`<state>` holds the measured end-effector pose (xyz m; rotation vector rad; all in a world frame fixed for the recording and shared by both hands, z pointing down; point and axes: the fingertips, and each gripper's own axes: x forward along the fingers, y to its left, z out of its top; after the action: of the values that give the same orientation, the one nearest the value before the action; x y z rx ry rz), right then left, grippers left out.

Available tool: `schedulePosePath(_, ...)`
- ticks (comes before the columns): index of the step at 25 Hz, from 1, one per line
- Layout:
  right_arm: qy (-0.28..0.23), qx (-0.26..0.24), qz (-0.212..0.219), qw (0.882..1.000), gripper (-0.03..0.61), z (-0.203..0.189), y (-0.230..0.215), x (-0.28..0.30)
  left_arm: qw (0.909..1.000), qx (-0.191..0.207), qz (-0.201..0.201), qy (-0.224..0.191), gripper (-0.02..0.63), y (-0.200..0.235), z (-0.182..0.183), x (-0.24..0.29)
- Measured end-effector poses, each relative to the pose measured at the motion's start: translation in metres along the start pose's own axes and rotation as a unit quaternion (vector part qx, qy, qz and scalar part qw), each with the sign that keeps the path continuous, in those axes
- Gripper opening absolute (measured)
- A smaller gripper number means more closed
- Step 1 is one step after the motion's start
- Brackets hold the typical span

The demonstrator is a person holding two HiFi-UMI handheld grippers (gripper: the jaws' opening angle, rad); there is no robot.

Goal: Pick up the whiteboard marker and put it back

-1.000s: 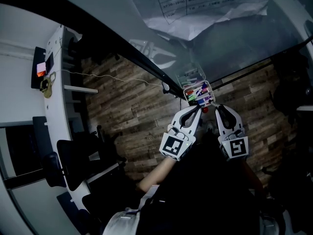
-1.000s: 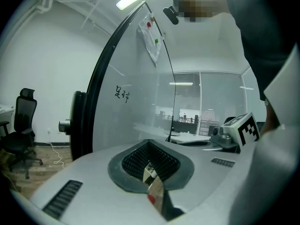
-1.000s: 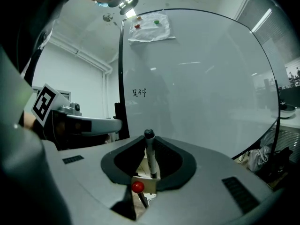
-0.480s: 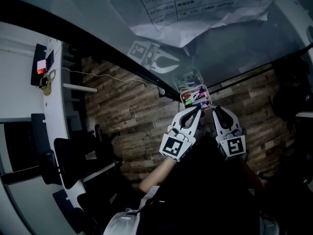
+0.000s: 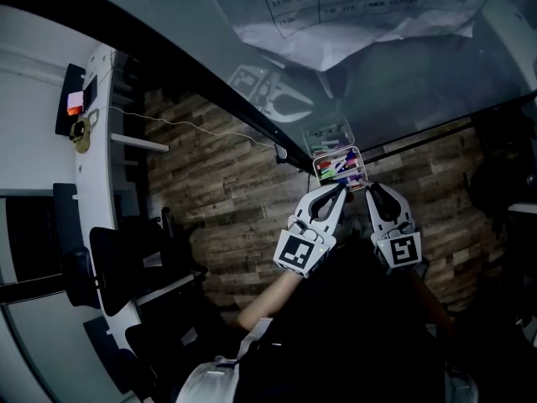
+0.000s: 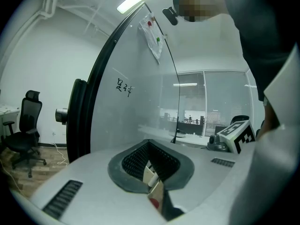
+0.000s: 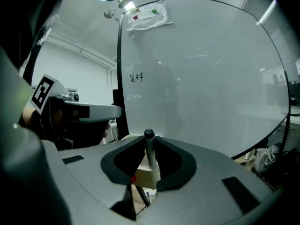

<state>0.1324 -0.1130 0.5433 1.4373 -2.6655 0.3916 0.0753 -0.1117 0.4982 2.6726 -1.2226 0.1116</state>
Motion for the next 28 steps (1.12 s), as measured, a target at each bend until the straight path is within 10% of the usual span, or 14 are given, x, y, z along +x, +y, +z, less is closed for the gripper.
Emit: schedulePosePath(28,0.006,-0.021,-0.001,1.000,0.084,-0.010,0.006,0.003,0.9998,-0.005,0.013,-0.013,0.008,0.002,0.000,-0.015)
